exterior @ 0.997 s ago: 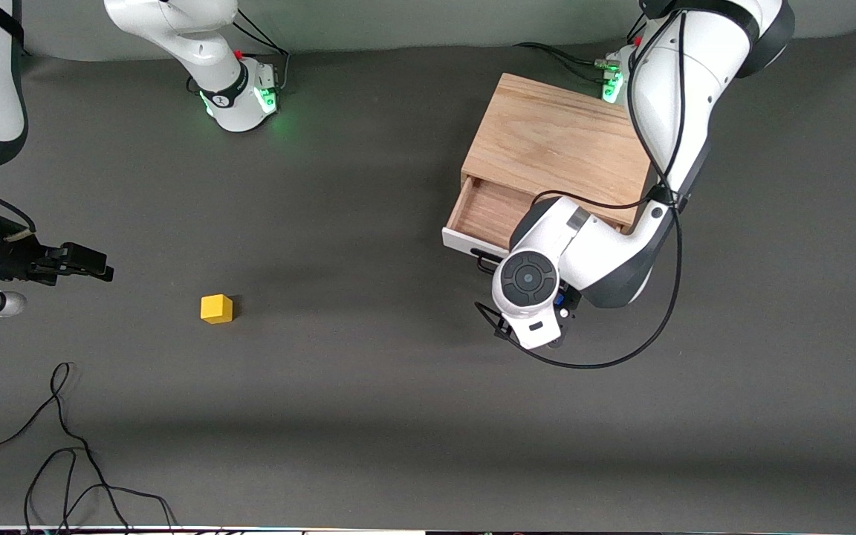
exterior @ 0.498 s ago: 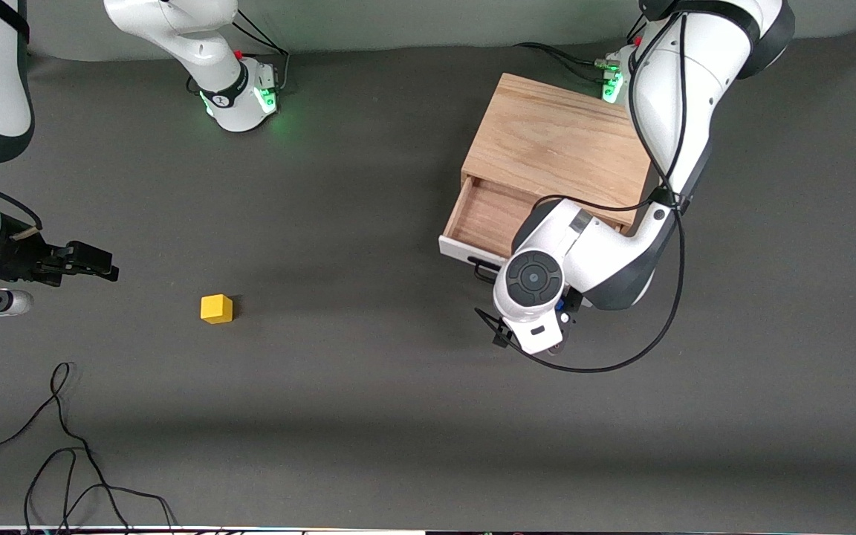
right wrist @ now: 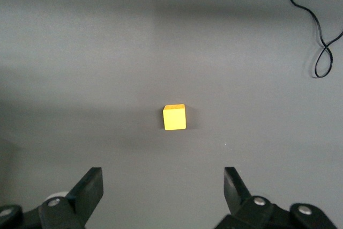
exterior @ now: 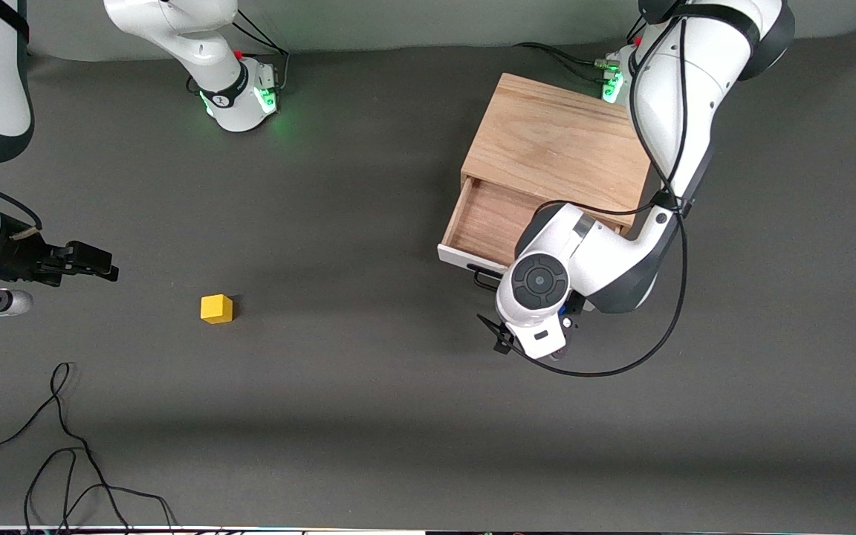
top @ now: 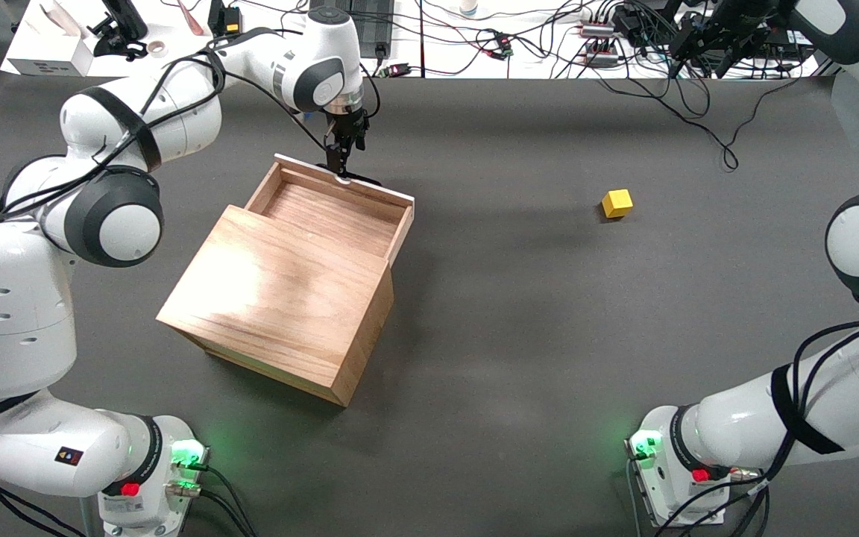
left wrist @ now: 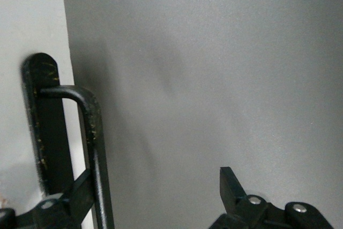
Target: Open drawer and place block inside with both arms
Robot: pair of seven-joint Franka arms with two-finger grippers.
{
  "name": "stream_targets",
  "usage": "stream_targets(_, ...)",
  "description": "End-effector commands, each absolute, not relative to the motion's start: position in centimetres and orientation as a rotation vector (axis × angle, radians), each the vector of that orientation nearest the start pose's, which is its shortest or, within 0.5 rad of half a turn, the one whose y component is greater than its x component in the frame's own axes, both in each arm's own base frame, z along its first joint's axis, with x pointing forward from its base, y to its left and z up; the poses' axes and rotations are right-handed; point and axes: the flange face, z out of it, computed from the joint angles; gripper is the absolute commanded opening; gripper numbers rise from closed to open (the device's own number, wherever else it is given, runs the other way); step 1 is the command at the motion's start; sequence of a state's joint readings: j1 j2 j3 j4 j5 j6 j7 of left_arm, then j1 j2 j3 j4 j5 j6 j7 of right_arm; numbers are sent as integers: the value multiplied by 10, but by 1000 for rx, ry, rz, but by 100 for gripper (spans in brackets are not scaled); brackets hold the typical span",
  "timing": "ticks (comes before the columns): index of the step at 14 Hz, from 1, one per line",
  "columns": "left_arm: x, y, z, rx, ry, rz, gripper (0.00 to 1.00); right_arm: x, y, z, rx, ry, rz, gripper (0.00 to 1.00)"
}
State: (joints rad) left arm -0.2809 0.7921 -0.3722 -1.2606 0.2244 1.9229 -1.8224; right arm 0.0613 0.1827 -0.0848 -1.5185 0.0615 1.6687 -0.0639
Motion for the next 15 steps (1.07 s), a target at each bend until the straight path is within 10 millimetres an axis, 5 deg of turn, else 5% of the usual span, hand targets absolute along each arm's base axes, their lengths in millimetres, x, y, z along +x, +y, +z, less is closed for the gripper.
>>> stream_targets(1,653,-384,312,-2640,-1776,62,100,611,-2,558,-3093,-20,40,100)
stream_targets(6,642,-380,341,-2622,-1669,90,100,611,-2,558,-3093,-22,39,100)
stream_targets(10,632,-370,387,-2628,-1529,167,100,618,-2,544,-3093,-22,44,100)
stream_targets(12,632,-342,434,-2685,-1441,191,100,625,8,520,-3090,-39,39,100)
stream_targets(15,631,-270,500,-2796,-1249,272,100,617,17,456,-3093,-51,5,100)
